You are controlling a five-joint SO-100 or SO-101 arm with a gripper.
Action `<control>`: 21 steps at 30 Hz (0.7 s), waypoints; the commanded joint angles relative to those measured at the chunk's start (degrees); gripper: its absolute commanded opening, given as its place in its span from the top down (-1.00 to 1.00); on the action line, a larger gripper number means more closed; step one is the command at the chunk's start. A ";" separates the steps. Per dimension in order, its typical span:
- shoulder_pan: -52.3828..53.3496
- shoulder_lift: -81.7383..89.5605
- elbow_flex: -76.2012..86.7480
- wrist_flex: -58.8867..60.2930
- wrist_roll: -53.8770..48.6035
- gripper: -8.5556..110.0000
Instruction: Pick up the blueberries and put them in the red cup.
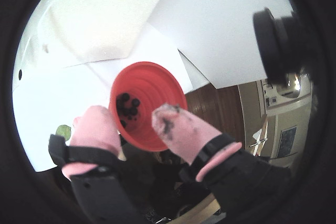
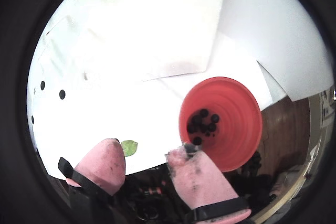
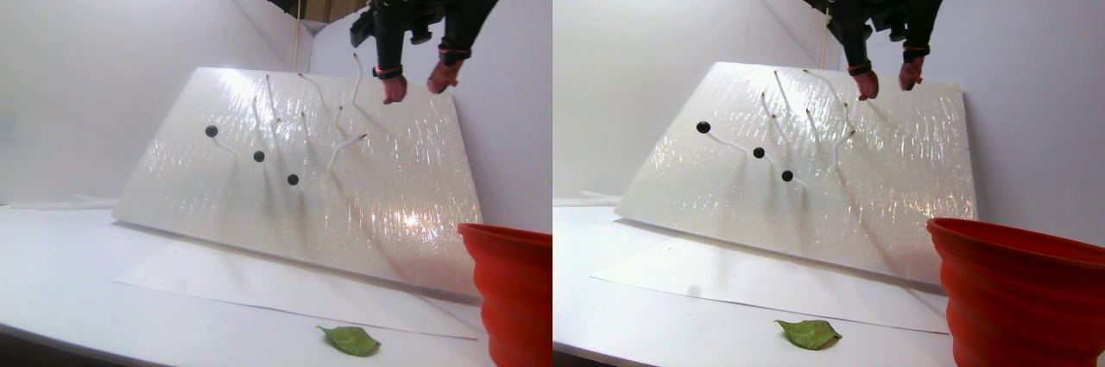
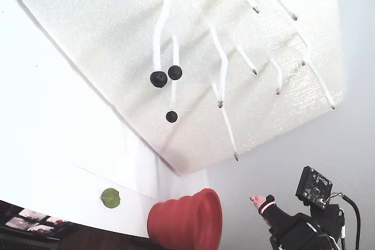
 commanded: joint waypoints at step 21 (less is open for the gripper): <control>-10.02 13.54 3.52 4.22 3.08 0.60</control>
